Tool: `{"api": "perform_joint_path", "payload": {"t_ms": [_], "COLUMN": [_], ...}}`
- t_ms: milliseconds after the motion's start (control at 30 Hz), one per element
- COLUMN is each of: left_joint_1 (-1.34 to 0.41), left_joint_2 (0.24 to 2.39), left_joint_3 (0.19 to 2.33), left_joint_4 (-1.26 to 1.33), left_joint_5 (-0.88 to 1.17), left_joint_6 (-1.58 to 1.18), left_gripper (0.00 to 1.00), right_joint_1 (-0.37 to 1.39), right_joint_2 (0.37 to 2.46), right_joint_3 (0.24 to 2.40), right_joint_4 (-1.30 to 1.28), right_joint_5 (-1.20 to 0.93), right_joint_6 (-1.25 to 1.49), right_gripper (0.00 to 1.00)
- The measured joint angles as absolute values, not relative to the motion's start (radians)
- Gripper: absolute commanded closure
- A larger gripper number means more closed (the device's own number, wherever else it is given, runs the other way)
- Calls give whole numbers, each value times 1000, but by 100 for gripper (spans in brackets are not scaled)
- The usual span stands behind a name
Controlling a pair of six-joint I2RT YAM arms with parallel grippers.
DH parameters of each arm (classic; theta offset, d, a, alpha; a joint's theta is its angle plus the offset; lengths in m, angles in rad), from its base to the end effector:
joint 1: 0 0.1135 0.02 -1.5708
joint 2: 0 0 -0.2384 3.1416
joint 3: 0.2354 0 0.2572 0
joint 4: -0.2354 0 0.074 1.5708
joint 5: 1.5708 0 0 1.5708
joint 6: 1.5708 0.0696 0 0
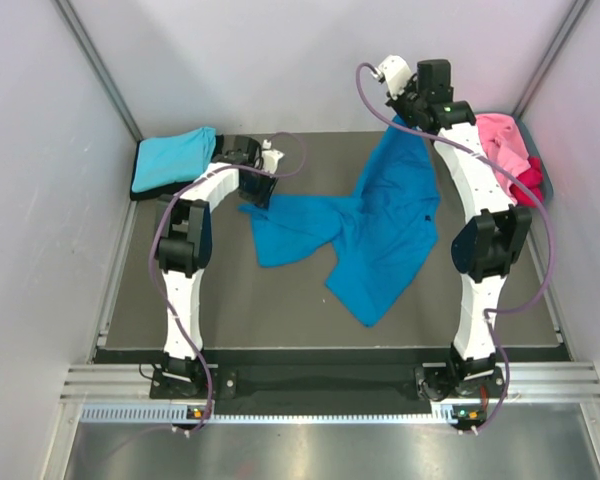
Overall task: Fold and stack the t-shirts
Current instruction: Flatten the tshirt out
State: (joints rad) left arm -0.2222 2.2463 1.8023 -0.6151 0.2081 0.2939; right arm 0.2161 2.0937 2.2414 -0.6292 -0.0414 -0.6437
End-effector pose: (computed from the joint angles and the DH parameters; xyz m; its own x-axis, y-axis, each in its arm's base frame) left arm 0.4751 -0.1221 0.1224 -0.7230 0.4539 -0.5209 0.5472 0.8364 -0.0306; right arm 0.4925 0.1111 0.3497 -0.2117 -0.6604 -0.7204 -0.4715 0.7147 -0.5166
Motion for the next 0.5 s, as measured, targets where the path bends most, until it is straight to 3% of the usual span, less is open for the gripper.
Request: {"api": "perform_joint_path", "payload": {"t_ms": [67,100,167,367,500], "left_joint_1": [-222,-221,-222,-222,-222], "left_joint_2": [2247,2247,2248,2231,2094], "left_joint_3": [1809,1812,1813,1841,1837], "left_joint_4": [-620,-622,-626,-636,-633], "left_joint_5": [206,205,205,204,239], "left_joint_6": [297,293,286,287,313], "left_gripper": [69,89,100,100,100], "right_joint_1": [216,216,216,219,221], "right_joint_2": [2094,2094,2094,2097,2128], "right_joint_3": [2238,2236,2236,2241,2271], "right_joint_4": [-632,-632,-631,-622,-603], "right_joint_5": [-40,-39,-38,-18,5], "right_joint_6": [-643,-644,-644,-644,-646], "right_gripper": [100,100,100,100,100]}}
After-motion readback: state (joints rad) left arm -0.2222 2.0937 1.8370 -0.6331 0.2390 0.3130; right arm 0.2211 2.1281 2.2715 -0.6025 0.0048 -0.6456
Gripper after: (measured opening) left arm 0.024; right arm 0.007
